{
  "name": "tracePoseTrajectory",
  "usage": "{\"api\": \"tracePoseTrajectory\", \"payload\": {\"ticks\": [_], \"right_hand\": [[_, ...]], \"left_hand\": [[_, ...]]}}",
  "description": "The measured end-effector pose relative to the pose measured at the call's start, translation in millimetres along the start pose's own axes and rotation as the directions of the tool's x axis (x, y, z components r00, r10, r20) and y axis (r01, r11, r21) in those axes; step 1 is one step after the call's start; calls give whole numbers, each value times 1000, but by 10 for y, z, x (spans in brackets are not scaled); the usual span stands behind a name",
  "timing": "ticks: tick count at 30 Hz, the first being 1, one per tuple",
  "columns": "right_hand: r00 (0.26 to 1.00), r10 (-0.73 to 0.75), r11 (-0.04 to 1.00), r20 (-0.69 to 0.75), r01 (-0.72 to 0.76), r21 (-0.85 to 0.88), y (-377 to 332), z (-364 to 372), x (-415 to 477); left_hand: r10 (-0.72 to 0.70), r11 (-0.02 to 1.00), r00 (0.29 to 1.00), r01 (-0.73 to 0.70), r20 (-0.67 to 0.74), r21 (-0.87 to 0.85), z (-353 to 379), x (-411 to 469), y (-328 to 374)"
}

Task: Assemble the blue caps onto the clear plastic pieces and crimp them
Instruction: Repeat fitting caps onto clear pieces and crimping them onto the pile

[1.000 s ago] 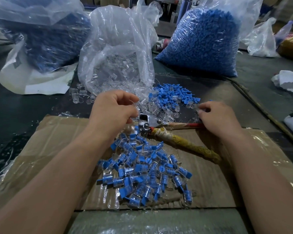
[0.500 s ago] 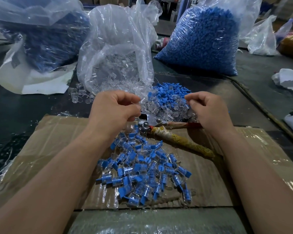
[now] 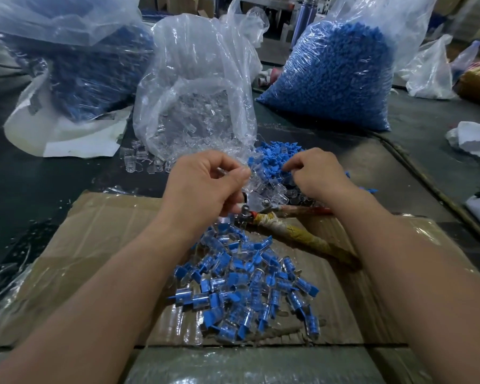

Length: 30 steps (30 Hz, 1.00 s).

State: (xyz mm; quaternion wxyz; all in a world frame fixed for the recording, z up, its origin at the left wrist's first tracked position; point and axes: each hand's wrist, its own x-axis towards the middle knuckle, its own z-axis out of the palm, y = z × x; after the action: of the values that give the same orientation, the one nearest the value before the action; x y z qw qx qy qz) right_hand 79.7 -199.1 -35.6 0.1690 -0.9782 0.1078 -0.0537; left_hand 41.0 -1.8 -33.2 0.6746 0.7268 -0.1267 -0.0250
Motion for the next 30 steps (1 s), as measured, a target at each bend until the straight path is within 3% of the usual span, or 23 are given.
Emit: {"api": "tracePoseTrajectory", "payload": {"ticks": [7,16,26,30], "right_hand": [[997,-31,999,77,33,-21,19,-11,-6],[991,14,999,135,-9,-41,-37,-31,-20],[974,63,991,219,-88,105,-41,-56,20],[983,87,985,161,-109,133,-37,-24,30]], "left_hand": [[-25,998,1000,26,13,-52,10,-1,11],[-5,1000,1000,5,-28,15,18,-5,3],[-8,1000,999,7,-35,-22,1,-3,0],[48,999,997,-48,-58,-2,18,-10,1]]}}
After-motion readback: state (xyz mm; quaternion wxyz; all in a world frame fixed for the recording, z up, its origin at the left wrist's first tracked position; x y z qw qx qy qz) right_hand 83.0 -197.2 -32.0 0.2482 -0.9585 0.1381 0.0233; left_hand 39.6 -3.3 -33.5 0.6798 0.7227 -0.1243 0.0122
